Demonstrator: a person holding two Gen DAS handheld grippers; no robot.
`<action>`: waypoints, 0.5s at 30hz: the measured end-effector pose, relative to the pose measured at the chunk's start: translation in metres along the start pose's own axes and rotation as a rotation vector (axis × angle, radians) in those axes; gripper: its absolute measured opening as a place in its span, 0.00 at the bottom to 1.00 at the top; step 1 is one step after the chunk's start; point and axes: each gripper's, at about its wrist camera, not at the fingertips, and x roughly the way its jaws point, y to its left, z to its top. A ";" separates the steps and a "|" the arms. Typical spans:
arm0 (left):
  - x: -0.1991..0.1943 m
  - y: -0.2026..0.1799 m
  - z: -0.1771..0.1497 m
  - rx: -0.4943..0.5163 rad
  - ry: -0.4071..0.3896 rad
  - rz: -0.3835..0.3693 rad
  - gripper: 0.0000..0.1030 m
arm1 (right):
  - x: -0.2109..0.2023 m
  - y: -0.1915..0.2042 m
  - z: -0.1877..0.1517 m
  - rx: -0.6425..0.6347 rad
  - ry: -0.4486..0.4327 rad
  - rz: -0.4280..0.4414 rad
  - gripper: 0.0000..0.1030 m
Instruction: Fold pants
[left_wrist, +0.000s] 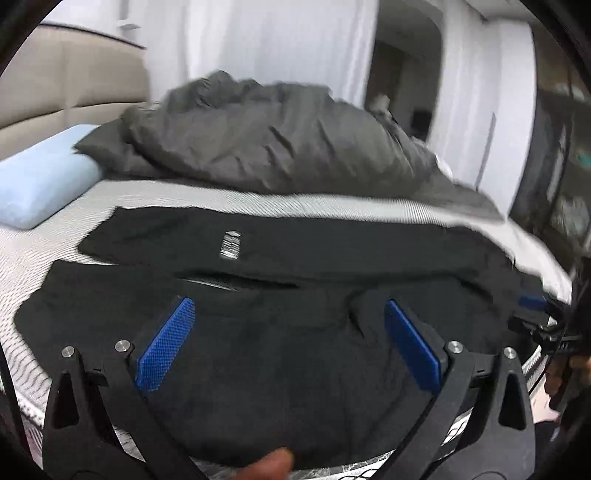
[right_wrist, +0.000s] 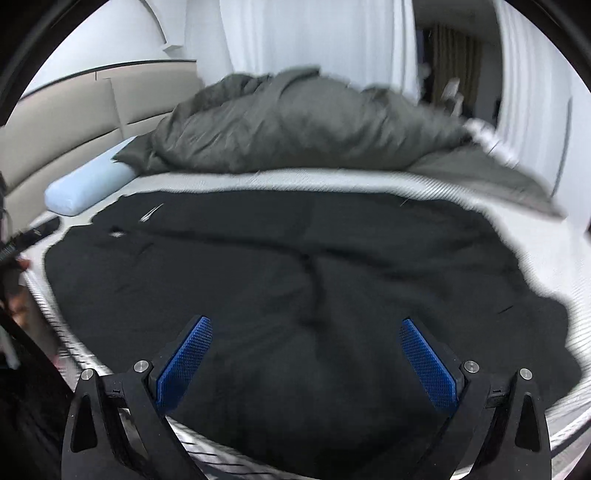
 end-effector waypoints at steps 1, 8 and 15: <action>0.009 -0.009 -0.003 0.030 0.016 -0.013 0.99 | 0.008 0.003 -0.002 0.009 0.016 0.032 1.00; 0.066 -0.040 -0.035 0.161 0.139 -0.018 0.99 | 0.060 0.057 -0.013 -0.045 0.067 0.142 0.83; 0.090 -0.008 -0.051 0.092 0.212 0.028 0.99 | 0.049 0.030 -0.034 -0.178 0.027 -0.076 0.82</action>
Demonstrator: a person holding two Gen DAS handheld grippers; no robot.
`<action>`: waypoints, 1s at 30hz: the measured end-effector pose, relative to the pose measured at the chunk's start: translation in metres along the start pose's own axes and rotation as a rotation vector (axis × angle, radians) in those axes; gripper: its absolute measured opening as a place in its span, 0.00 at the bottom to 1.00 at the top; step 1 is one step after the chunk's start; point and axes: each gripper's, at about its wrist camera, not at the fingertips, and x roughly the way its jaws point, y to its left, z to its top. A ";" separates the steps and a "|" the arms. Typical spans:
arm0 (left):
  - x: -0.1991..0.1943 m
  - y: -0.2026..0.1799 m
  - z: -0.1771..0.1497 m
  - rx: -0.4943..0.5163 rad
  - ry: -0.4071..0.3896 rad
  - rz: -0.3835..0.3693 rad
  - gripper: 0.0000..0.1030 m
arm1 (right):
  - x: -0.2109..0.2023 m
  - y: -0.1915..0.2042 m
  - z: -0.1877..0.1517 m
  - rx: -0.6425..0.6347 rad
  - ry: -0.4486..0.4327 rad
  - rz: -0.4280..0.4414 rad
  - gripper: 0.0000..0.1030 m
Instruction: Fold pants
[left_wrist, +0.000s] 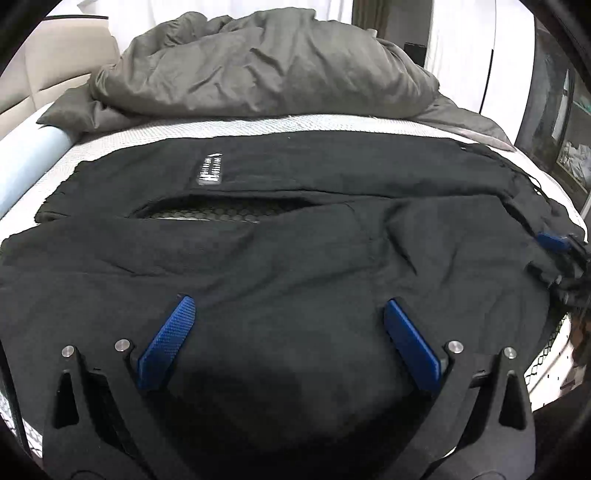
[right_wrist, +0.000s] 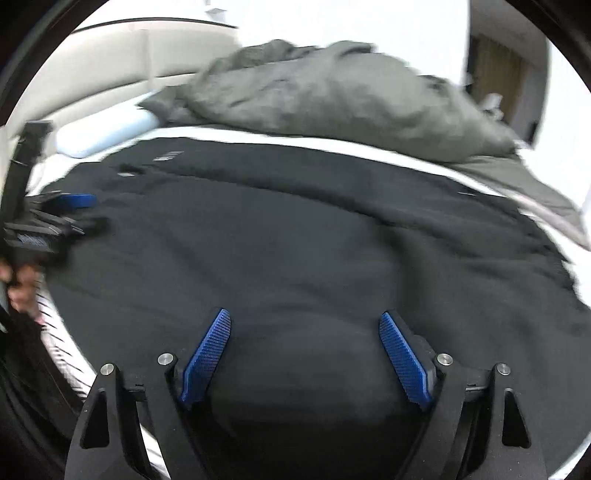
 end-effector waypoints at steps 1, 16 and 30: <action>0.000 0.005 -0.001 0.004 0.002 0.023 0.99 | -0.005 -0.016 -0.005 0.008 0.003 -0.046 0.82; -0.014 -0.009 0.030 -0.019 0.009 -0.125 0.99 | -0.039 -0.098 0.003 0.182 0.024 -0.127 0.86; 0.025 0.015 0.031 0.007 0.095 0.053 1.00 | 0.019 -0.110 0.020 0.199 0.133 -0.192 0.87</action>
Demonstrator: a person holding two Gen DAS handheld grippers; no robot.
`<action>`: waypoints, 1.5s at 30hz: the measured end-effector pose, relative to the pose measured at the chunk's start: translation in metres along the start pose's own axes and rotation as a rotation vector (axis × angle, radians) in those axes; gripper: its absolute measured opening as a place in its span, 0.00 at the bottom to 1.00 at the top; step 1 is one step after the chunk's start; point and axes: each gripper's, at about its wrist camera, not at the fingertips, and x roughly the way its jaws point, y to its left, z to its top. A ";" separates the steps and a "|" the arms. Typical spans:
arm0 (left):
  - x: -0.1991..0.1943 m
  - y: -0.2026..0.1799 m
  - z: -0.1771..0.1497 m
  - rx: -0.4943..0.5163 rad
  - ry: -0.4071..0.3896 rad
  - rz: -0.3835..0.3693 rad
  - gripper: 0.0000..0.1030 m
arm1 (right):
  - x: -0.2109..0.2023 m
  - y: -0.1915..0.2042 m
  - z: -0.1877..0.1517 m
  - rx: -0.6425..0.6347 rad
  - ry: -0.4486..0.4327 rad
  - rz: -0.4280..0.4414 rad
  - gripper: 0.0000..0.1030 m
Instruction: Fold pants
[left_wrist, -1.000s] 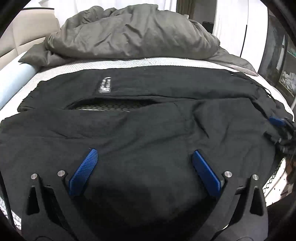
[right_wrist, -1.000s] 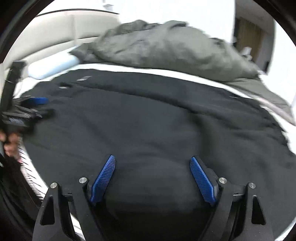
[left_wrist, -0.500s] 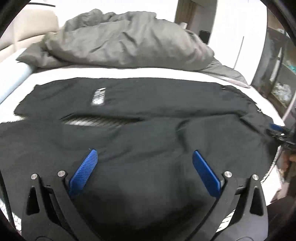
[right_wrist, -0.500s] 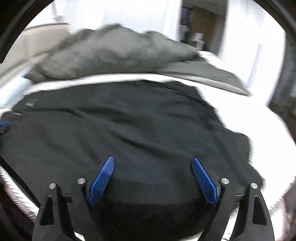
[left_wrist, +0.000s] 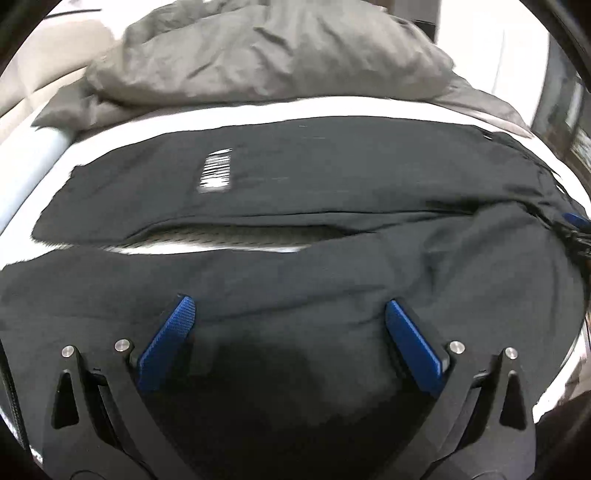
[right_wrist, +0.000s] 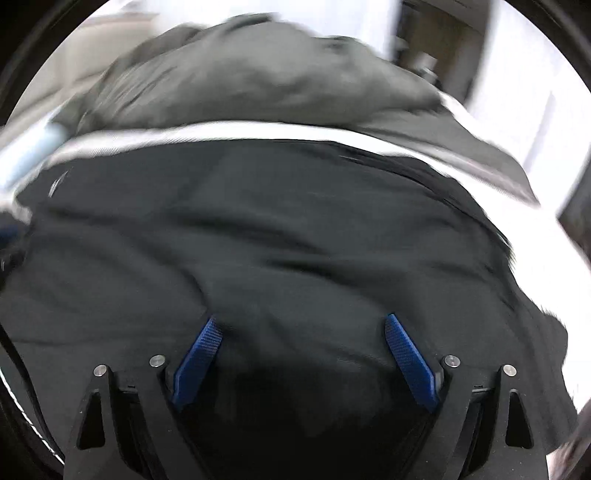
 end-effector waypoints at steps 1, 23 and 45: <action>-0.002 0.008 -0.002 -0.014 -0.011 0.014 1.00 | -0.002 -0.016 -0.003 0.030 0.001 -0.064 0.87; -0.044 0.066 -0.027 -0.042 -0.002 -0.012 0.99 | -0.031 0.068 -0.029 -0.036 -0.077 0.133 0.99; -0.139 0.174 -0.104 -0.535 -0.104 -0.115 0.97 | -0.111 -0.135 -0.123 0.553 -0.153 0.056 0.91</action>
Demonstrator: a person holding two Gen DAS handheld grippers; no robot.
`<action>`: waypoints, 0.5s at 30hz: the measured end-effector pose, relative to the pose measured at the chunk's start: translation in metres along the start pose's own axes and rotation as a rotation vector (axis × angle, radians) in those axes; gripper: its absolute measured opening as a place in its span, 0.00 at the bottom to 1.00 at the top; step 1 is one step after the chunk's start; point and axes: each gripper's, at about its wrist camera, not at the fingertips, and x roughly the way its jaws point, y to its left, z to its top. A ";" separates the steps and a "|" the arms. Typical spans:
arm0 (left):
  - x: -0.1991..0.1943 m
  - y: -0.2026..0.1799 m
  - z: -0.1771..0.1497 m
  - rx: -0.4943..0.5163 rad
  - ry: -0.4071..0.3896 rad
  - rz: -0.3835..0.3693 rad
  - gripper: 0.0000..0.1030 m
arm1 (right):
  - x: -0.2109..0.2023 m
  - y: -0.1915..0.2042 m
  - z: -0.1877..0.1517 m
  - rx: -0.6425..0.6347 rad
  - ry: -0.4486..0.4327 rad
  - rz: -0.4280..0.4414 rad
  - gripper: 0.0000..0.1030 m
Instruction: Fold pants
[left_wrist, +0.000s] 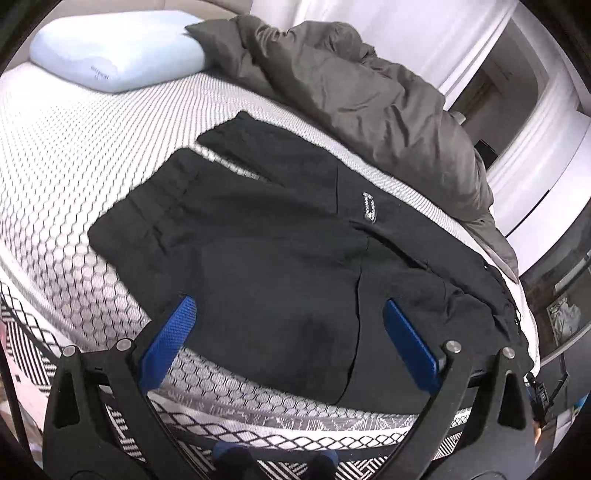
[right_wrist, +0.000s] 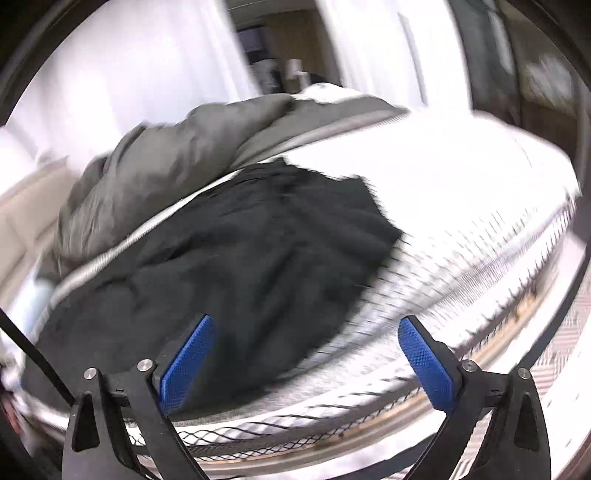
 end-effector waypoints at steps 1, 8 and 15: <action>0.001 0.001 -0.002 -0.008 0.004 0.001 0.97 | 0.001 -0.008 0.001 0.027 -0.001 0.026 0.86; -0.004 0.012 -0.007 -0.089 0.007 -0.025 0.89 | 0.027 -0.011 0.018 0.028 0.009 0.102 0.66; -0.011 0.026 -0.010 -0.142 0.022 -0.044 0.60 | 0.031 -0.009 0.028 0.024 -0.009 0.138 0.34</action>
